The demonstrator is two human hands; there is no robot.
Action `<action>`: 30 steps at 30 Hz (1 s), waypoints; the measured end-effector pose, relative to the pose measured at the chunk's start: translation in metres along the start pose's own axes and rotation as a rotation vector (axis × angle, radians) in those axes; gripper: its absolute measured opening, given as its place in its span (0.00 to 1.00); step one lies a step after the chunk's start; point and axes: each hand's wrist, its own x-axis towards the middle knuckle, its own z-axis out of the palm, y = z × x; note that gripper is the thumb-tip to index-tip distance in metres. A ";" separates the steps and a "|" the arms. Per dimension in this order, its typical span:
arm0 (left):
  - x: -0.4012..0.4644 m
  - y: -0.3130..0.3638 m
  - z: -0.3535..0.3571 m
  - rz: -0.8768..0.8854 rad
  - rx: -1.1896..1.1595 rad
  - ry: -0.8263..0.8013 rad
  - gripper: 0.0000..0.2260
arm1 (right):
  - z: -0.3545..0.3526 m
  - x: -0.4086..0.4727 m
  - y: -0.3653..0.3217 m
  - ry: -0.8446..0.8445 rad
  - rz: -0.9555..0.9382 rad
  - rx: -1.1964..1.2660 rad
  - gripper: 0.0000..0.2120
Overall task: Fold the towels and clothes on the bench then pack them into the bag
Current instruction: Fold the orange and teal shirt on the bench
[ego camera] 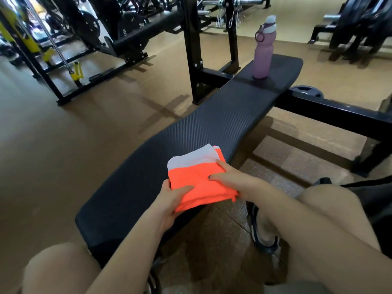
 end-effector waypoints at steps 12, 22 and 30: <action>-0.067 0.028 -0.002 -0.067 -0.105 -0.196 0.11 | -0.013 -0.093 -0.010 -0.017 -0.191 0.331 0.29; -0.073 0.099 0.020 0.099 -0.045 -0.351 0.13 | -0.037 -0.138 -0.050 0.132 -0.418 0.559 0.35; -0.049 0.092 0.062 0.218 0.086 -0.447 0.16 | -0.060 -0.154 -0.035 0.367 -0.373 0.474 0.33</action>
